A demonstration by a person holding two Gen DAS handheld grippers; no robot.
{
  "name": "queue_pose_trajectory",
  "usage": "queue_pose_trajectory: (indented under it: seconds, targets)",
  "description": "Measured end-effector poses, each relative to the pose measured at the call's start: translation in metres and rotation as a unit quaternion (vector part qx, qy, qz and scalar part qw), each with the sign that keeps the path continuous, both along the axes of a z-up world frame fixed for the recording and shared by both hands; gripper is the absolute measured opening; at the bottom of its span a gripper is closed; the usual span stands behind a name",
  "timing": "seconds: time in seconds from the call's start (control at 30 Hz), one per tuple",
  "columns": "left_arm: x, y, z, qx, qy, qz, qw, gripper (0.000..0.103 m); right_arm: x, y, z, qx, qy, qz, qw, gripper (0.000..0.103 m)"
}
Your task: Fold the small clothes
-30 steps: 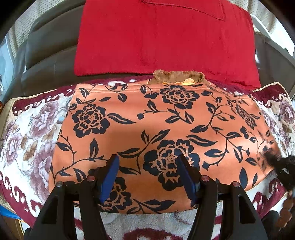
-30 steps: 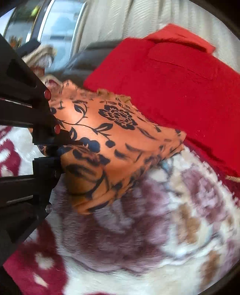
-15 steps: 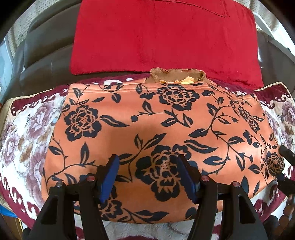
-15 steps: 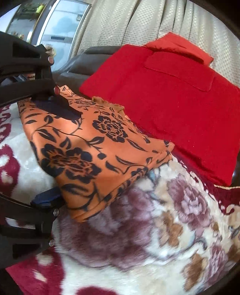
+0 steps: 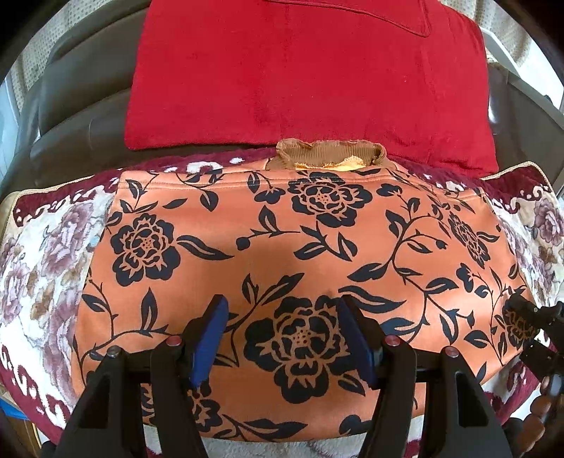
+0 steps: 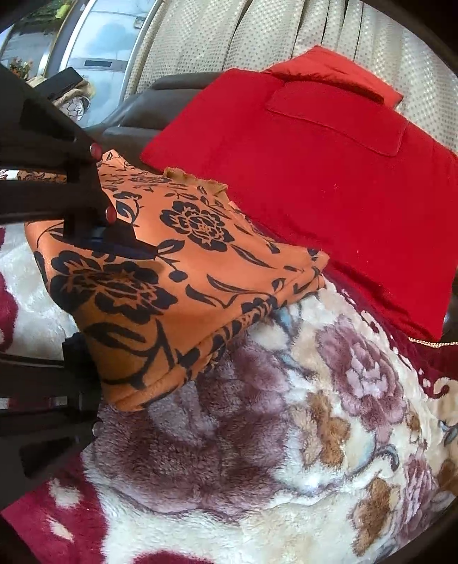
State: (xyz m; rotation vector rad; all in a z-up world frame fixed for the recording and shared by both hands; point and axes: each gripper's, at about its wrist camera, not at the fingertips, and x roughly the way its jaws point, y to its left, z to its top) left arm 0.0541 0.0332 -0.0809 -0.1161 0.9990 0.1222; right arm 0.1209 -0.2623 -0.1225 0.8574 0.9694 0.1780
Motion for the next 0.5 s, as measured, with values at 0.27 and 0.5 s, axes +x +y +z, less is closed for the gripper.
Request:
queue_pose_trajectory:
  seconds: [0.27,0.5]
  targets:
    - [0.004,0.006,-0.002,-0.003,0.0,0.0,1.0,0.065,0.0,0.006,0.002,-0.034,0.002,0.007,0.999,0.034]
    - [0.005,0.01,-0.003,-0.012,-0.007,0.007,0.9999,0.065,0.001,0.003,0.006,-0.032,0.004,0.004,0.999,0.032]
